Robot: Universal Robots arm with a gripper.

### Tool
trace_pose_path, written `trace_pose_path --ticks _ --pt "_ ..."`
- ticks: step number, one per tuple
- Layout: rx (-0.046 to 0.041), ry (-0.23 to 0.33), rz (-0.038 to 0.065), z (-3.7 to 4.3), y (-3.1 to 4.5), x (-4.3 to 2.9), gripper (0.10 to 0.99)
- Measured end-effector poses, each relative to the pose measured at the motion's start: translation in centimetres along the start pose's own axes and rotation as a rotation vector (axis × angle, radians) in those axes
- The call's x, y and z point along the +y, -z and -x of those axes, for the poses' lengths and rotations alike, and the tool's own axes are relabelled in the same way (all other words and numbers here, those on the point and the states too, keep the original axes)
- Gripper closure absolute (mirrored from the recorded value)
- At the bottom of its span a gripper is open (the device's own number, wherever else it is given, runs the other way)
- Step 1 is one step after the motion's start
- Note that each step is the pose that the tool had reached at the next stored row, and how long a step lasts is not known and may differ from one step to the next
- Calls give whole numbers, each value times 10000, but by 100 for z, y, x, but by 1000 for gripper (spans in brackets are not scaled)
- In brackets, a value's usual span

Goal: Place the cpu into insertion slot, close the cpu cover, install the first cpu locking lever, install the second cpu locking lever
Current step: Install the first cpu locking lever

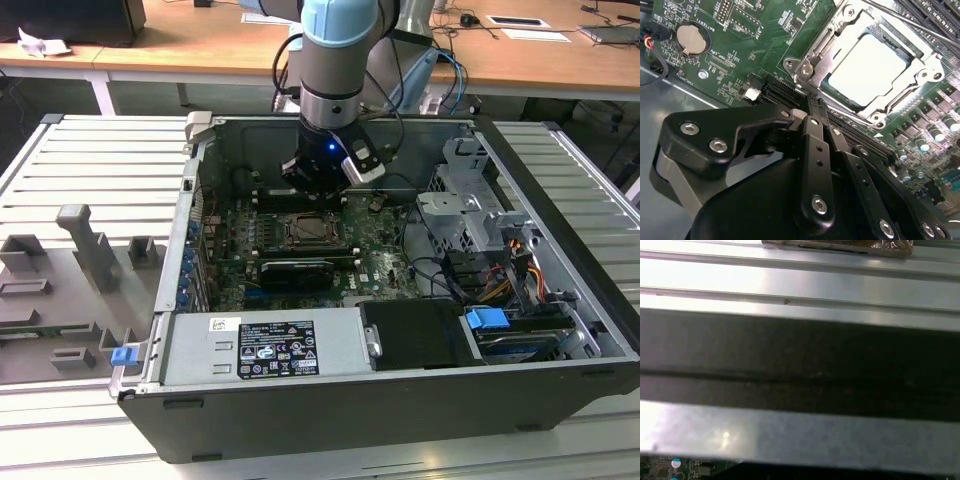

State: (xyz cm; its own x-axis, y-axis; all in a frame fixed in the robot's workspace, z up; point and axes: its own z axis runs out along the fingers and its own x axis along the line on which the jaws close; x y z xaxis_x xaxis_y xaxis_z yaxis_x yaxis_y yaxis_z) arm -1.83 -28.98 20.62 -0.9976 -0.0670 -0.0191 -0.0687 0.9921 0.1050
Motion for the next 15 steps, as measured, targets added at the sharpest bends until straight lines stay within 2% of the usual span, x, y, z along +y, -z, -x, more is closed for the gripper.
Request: trace_pose_path --ticks 6,15 --pt "6 2 -64 2 -36 -5 980" --pt "3 1 -66 2 -44 -4 980"
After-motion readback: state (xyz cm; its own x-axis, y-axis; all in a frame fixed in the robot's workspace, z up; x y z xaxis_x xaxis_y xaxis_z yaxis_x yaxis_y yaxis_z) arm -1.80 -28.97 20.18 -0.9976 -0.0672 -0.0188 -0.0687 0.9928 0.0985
